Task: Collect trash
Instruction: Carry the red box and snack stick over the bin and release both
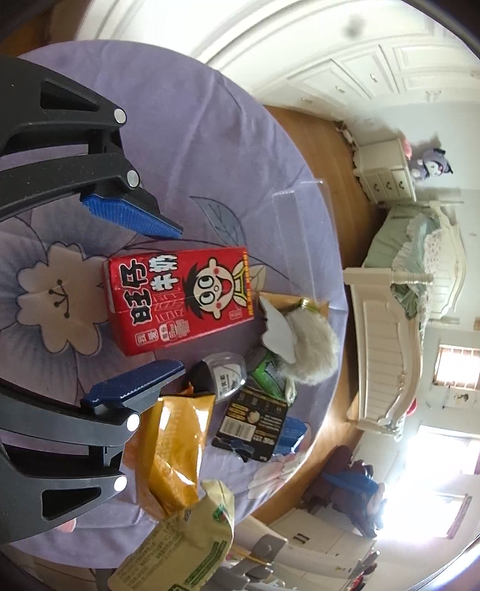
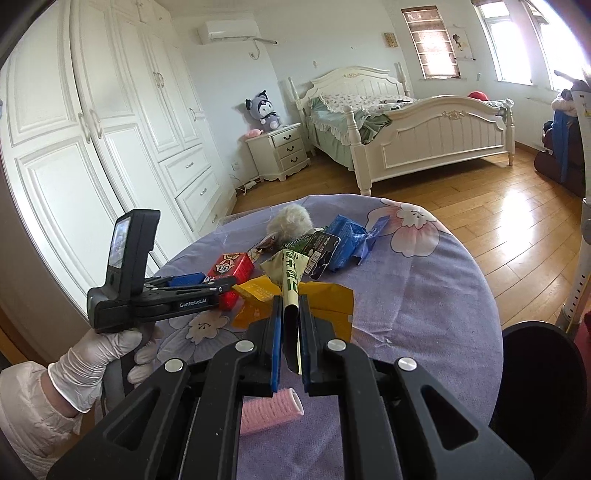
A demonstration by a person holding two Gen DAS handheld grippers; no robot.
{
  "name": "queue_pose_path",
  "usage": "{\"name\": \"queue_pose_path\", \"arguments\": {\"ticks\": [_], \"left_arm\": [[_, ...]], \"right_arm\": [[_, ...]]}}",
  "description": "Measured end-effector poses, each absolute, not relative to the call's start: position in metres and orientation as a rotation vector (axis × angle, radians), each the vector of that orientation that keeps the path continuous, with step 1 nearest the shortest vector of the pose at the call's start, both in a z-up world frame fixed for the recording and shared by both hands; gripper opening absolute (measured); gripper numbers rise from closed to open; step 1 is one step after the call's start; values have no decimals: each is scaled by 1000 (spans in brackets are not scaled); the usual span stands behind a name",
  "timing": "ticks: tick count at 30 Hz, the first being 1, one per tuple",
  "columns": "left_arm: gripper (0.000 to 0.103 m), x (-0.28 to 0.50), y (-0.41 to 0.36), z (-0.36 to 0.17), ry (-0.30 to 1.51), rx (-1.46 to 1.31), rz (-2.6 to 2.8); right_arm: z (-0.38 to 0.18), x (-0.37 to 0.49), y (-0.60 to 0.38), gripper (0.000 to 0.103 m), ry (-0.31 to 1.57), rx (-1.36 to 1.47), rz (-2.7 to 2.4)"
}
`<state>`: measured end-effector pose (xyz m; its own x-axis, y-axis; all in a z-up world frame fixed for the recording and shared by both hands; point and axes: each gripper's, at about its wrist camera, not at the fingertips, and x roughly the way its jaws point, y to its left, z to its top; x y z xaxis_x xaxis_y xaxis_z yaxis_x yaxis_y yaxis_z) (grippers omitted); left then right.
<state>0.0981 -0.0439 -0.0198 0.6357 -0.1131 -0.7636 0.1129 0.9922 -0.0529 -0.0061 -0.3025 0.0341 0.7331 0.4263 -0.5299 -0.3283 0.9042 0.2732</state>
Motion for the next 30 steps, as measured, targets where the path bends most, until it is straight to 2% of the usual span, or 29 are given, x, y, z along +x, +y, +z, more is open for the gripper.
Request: {"name": "queue_pose_path", "arguments": {"ticks": [1, 6, 13, 16, 20, 30], "left_arm": [[52, 102, -38, -25, 887, -30, -127], [52, 101, -18, -25, 861, -91, -120], [52, 56, -37, 43, 657, -126, -251], [52, 42, -70, 71, 596, -130, -373], [52, 27, -132, 80, 571, -107, -552], [52, 6, -276, 37, 625, -40, -842]], "right_arm": [[32, -6, -301, 9, 627, 166, 417], [24, -4, -298, 9, 646, 174, 432], [43, -17, -319, 7, 537, 219, 388], [58, -30, -338, 6, 475, 210, 316], [70, -54, -371, 6, 421, 188, 186], [41, -86, -431, 6, 447, 94, -144]]}}
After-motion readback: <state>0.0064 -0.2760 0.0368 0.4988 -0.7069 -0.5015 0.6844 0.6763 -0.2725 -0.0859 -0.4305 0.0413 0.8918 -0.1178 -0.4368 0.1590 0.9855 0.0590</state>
